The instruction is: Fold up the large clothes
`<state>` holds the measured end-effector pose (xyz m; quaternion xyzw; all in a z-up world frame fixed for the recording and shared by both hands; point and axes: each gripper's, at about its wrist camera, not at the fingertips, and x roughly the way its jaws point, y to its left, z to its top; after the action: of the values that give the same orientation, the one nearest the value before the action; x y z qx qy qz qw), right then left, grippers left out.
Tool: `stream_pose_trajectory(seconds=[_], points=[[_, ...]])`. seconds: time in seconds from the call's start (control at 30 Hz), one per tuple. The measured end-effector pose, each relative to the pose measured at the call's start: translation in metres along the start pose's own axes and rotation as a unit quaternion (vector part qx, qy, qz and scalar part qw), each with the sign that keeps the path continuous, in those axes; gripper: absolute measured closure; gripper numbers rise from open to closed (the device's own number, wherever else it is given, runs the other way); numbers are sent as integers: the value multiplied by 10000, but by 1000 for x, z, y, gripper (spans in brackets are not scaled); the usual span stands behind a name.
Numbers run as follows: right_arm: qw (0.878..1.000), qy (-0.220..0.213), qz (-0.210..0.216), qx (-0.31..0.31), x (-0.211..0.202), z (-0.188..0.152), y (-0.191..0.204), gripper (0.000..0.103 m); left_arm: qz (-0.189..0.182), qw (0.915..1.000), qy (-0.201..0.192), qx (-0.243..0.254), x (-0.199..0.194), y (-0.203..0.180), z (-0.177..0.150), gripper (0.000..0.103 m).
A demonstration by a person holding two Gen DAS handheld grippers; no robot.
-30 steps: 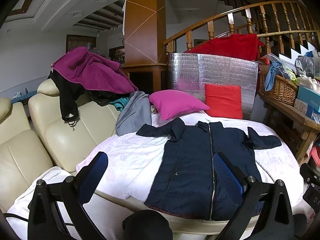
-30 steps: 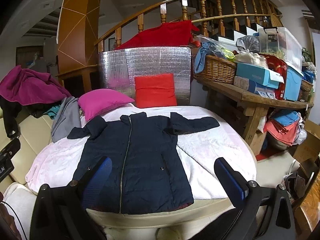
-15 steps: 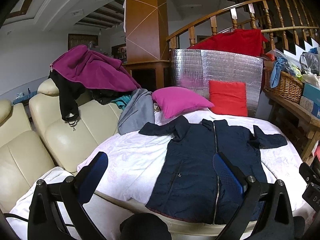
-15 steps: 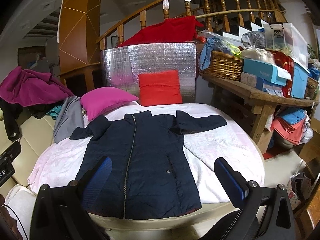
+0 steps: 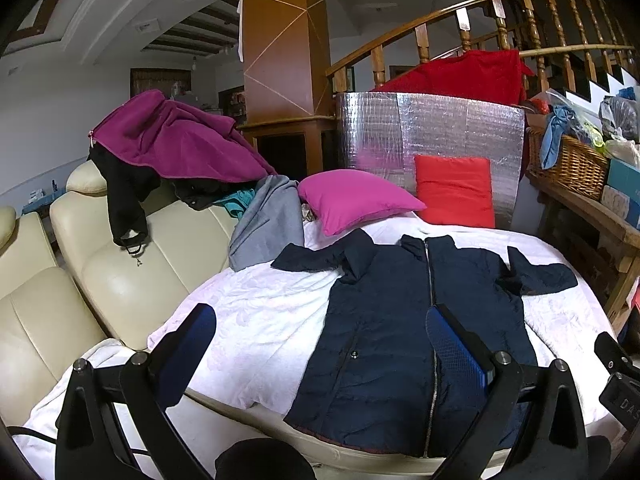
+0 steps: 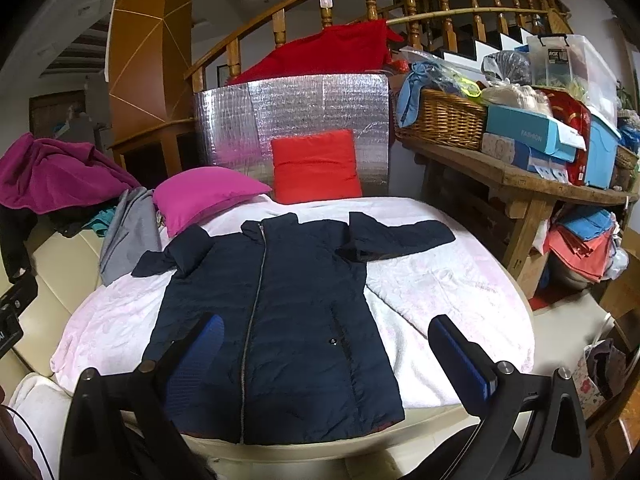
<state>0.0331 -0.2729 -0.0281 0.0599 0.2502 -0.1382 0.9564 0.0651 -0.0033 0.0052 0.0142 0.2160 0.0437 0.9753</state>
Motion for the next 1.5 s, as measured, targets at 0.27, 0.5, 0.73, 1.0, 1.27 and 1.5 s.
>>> stream_pose_trajectory(seconds=[0.27,0.5,0.73,1.0,1.27,1.5], points=[[10000,31,33,-34,7,1,5,0,2,10000,17,-12,6,-2,2,0],[10000,53,11,6,7,0,4,0,-9,10000,18,-1,6,-3,3,0],[10000,43,-11,15,8,1,3,0,-16,10000,30,6,9,-5,2,0],[10000,91,-10,13,20,4,4,0,21,10000,89,0,22,-6,3,0],[9999,122,-16,121,45,13,0,0,15,9997,257,58,51,-15,6,0],[9962,32,108,869,112,40,-55,0,-331,9941,1033,34,155,-52,15,0]])
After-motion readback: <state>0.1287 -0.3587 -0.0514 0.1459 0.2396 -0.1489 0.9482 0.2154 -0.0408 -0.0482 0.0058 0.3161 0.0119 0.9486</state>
